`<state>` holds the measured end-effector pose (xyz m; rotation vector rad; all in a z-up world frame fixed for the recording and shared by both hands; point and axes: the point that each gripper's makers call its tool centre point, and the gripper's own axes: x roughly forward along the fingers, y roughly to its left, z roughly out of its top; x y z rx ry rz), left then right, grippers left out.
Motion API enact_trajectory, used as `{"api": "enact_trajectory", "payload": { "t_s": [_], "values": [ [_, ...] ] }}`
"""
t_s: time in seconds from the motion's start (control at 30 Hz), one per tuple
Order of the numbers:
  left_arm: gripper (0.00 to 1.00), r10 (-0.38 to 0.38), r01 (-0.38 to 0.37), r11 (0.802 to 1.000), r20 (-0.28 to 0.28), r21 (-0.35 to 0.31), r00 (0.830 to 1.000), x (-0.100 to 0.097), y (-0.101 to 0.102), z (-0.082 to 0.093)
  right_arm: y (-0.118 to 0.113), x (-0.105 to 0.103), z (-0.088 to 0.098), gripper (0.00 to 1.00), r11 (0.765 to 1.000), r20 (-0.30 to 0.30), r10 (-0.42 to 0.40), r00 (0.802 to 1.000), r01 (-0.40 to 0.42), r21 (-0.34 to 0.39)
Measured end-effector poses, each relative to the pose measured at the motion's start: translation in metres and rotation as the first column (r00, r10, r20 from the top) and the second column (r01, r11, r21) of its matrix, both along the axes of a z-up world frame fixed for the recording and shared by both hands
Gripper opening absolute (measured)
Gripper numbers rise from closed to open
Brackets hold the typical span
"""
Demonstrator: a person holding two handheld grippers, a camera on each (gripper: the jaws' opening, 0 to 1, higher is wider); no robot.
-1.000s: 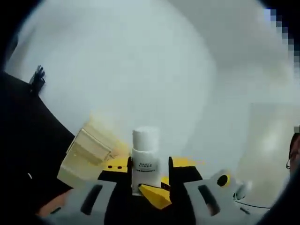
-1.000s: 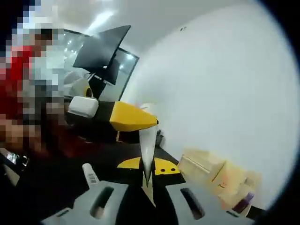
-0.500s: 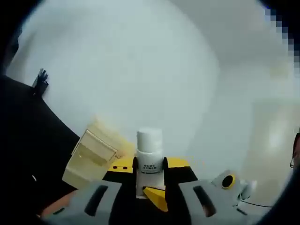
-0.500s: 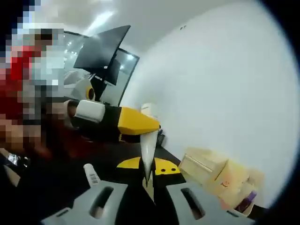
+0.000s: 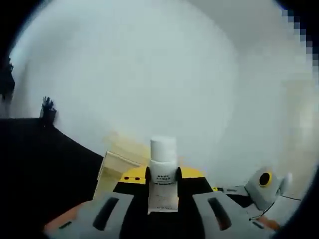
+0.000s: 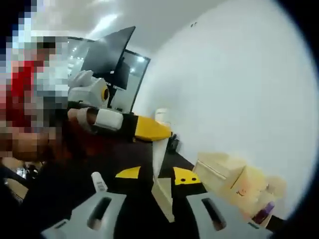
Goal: Open the drawer, pick up the cosmetic bottles from the table one by one, place them into the drawer, release the gripper, close the drawer, and move the gripper away
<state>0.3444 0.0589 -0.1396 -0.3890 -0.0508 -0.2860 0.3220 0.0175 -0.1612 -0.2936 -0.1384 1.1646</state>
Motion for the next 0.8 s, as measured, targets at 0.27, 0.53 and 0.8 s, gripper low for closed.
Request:
{"api": "enact_trajectory", "payload": {
  "t_s": [0.27, 0.53, 0.8],
  "values": [
    [0.19, 0.062, -0.056, 0.995, -0.065, 0.089, 0.996, 0.027, 0.013, -0.002, -0.017, 0.006, -0.022, 0.36, 0.982, -0.028, 0.028, 0.999, -0.032, -0.187],
    [0.19, 0.086, -0.066, 0.988, -0.138, 0.142, 0.987, 0.045, 0.017, -0.012, -0.045, 0.023, -0.012, 0.37, 0.970, -0.066, 0.004, 0.998, -0.019, -0.242],
    [0.19, 0.101, -0.061, 0.979, -0.202, 0.197, 0.974, 0.062, 0.010, -0.027, -0.056, 0.027, -0.014, 0.48, 0.957, -0.054, -0.003, 0.999, -0.012, -0.291]
  ]
}}
